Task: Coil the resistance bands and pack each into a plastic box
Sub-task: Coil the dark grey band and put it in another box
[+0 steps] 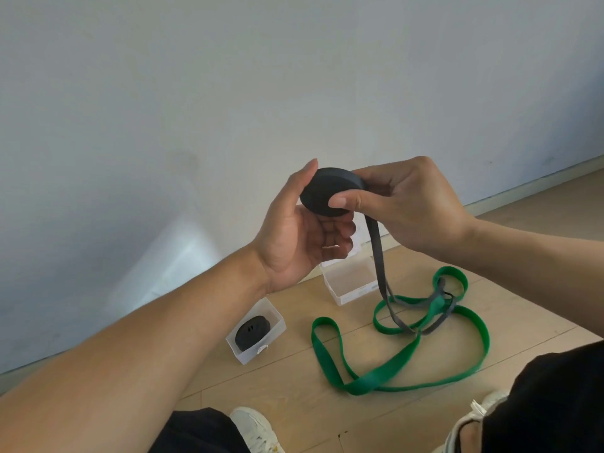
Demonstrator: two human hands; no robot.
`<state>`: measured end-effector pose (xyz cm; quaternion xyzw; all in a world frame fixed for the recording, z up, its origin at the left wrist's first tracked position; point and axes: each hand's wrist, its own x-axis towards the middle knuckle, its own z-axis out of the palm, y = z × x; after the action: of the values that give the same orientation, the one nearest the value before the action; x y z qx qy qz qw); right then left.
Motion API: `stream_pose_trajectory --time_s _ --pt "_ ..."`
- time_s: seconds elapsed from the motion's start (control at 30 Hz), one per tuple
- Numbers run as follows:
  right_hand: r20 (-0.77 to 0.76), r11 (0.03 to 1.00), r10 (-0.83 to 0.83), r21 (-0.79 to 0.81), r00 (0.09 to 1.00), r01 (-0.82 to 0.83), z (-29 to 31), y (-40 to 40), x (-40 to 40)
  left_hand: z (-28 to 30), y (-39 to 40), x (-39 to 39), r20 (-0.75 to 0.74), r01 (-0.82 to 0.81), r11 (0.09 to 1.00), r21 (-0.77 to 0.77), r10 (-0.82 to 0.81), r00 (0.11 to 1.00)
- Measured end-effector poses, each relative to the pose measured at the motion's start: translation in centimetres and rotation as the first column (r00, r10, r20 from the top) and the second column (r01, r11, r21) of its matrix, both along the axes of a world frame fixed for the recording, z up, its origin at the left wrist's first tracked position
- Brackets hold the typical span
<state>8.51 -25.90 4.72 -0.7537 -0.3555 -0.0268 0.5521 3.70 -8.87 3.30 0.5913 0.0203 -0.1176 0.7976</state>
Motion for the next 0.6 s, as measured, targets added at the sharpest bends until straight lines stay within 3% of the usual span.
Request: stream_pose_trajectory --time_s 0.07,0.13,0.27,0.4,0.6 --pt "0.04 0.997 -0.059 -0.053 0.997 0.062 -0.2 -0.2 0.3 0.1 0.1 0.2 -0.048 0.023 0.997 0.071 -0.019 0.999" --pt "0.107 0.982 -0.123 -0.128 0.987 0.136 -0.4 -0.7 0.8 0.1 0.1 0.3 -0.094 -0.028 0.97 0.243 0.052 0.994" --pt "0.201 0.954 -0.112 -0.252 0.973 0.162 -0.4 -1.3 0.7 -0.3 -0.7 0.1 0.077 -0.147 0.843 0.517 0.125 0.989" --pt "0.28 0.964 -0.117 -0.201 0.953 0.177 -0.8 -1.0 0.3 0.1 -1.0 -0.1 0.2 -0.205 0.768 0.606 0.103 0.974" --pt "0.292 0.98 0.01 -0.194 0.956 0.049 -0.9 -0.6 -0.8 0.4 1.6 0.1 0.115 -0.014 0.758 0.653 -0.081 0.99"
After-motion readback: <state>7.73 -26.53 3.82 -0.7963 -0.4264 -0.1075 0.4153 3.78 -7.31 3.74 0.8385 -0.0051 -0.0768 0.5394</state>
